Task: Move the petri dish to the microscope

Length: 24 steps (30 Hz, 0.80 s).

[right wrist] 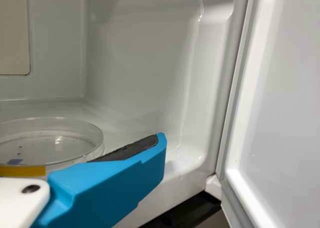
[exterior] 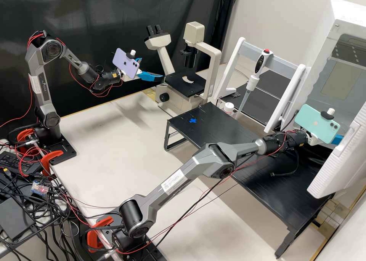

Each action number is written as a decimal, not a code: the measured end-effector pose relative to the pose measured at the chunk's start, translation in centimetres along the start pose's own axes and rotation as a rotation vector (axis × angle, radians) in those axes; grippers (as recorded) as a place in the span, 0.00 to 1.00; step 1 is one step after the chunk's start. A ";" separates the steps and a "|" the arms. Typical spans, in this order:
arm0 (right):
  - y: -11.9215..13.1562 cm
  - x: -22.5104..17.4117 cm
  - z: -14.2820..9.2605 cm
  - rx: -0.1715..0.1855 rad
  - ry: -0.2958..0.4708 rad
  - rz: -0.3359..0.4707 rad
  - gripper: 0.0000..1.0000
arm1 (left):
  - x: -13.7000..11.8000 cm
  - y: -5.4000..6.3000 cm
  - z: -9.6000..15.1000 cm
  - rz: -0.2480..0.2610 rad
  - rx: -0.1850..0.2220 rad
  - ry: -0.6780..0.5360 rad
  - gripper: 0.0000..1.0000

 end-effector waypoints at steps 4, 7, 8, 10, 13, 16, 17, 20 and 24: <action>0.2 0.0 0.0 -0.004 0.001 -0.008 1.00 | 0.0 0.0 0.0 0.000 0.000 0.000 1.00; 0.3 0.0 0.3 -0.005 0.002 -0.017 1.00 | 0.0 0.0 0.0 0.000 0.000 0.000 1.00; 0.5 0.0 0.3 -0.003 0.001 -0.022 1.00 | 0.0 0.0 0.0 0.000 0.000 0.000 1.00; 0.9 -0.2 0.3 0.000 -0.002 -0.040 1.00 | 0.0 0.0 0.0 0.000 0.000 0.000 1.00; 1.5 -0.4 0.1 0.011 -0.005 -0.047 1.00 | 0.0 0.0 0.0 0.000 0.000 0.000 1.00; 2.2 -0.6 0.1 0.013 -0.009 -0.060 1.00 | 0.0 0.0 0.0 0.000 0.000 0.000 1.00; 2.3 -0.6 0.0 0.010 -0.009 -0.063 1.00 | 0.0 0.0 0.0 0.000 0.000 0.000 1.00; 2.5 -0.7 0.1 0.018 -0.016 -0.076 1.00 | 0.0 0.0 0.0 0.000 0.000 0.000 1.00; 3.0 -0.7 0.2 0.032 -0.015 -0.096 1.00 | 0.0 0.0 0.0 0.000 0.000 0.000 1.00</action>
